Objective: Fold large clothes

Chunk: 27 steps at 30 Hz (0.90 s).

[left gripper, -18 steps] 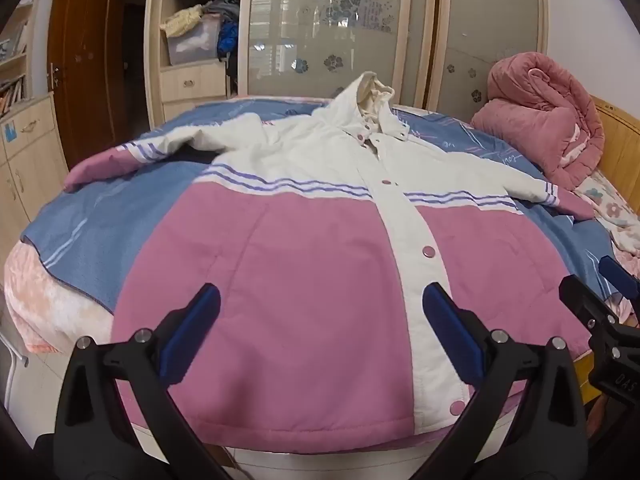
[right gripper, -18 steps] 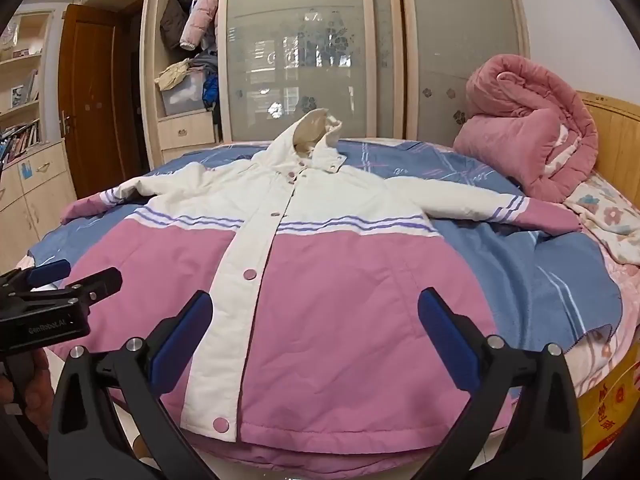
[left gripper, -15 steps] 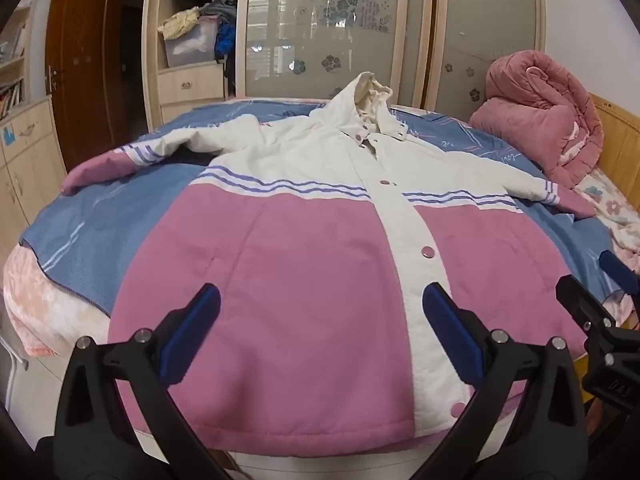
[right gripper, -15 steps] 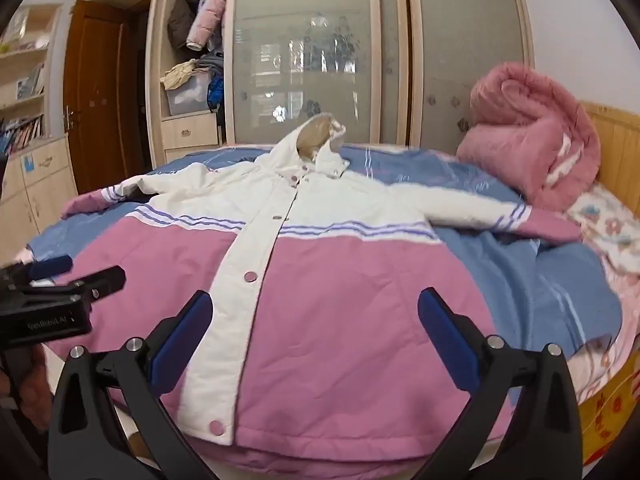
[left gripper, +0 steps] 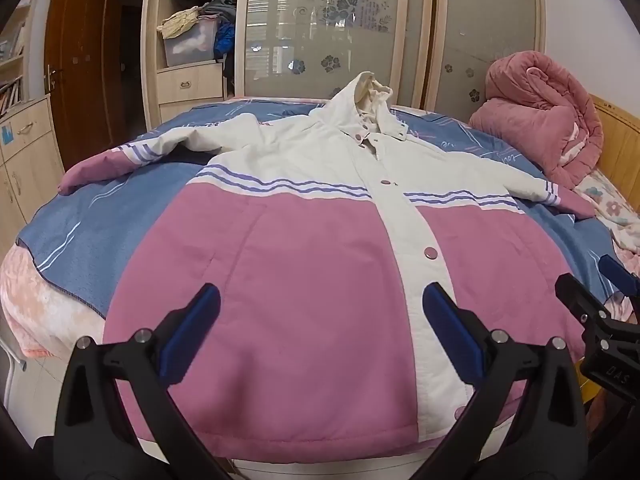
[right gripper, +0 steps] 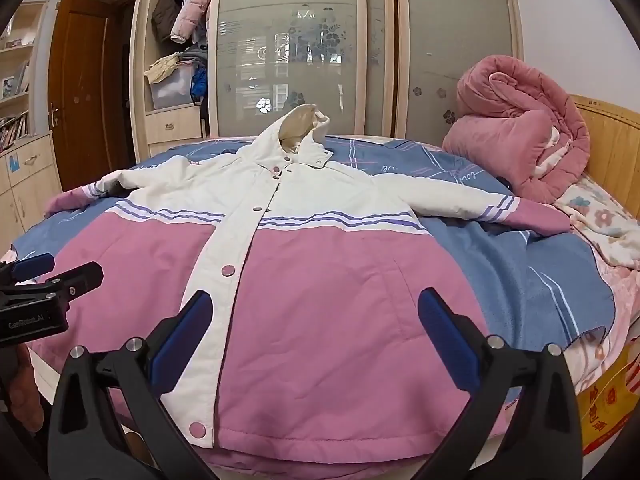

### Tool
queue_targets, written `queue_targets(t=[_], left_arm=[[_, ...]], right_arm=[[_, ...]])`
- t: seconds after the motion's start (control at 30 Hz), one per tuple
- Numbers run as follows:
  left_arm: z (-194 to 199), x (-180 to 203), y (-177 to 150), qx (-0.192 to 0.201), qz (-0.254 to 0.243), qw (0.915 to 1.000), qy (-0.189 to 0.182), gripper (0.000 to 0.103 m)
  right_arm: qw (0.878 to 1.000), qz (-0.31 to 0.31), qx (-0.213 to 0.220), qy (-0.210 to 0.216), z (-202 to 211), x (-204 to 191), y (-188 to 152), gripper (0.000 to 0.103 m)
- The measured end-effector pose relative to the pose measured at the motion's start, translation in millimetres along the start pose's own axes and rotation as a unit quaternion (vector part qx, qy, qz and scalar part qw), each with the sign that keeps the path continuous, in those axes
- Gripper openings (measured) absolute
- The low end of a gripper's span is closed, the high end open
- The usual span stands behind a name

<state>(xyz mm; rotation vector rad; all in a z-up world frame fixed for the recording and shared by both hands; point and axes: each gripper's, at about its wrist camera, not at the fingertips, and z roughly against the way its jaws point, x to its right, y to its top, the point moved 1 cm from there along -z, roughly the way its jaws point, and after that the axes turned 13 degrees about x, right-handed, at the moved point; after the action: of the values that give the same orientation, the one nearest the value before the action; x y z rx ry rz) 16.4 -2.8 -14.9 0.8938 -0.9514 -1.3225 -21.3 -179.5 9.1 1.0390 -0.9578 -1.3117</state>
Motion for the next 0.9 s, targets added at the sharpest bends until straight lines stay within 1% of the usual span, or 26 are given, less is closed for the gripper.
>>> queue_targets(t=[0.17,0.9], left_arm=[[2.6,2.3,-0.4,0.003,-0.009,1.0000,0.002,0.101],[2.9,0.7,0.7,0.006,-0.013,0.9999,-0.001,0.101]], right_arm=[[1.000,-0.004,0.001,0.003,-0.3,0.3,-2.6,0.102],[1.000,-0.012,0.006,0.000,-1.2,4.1,-4.1,0.102]])
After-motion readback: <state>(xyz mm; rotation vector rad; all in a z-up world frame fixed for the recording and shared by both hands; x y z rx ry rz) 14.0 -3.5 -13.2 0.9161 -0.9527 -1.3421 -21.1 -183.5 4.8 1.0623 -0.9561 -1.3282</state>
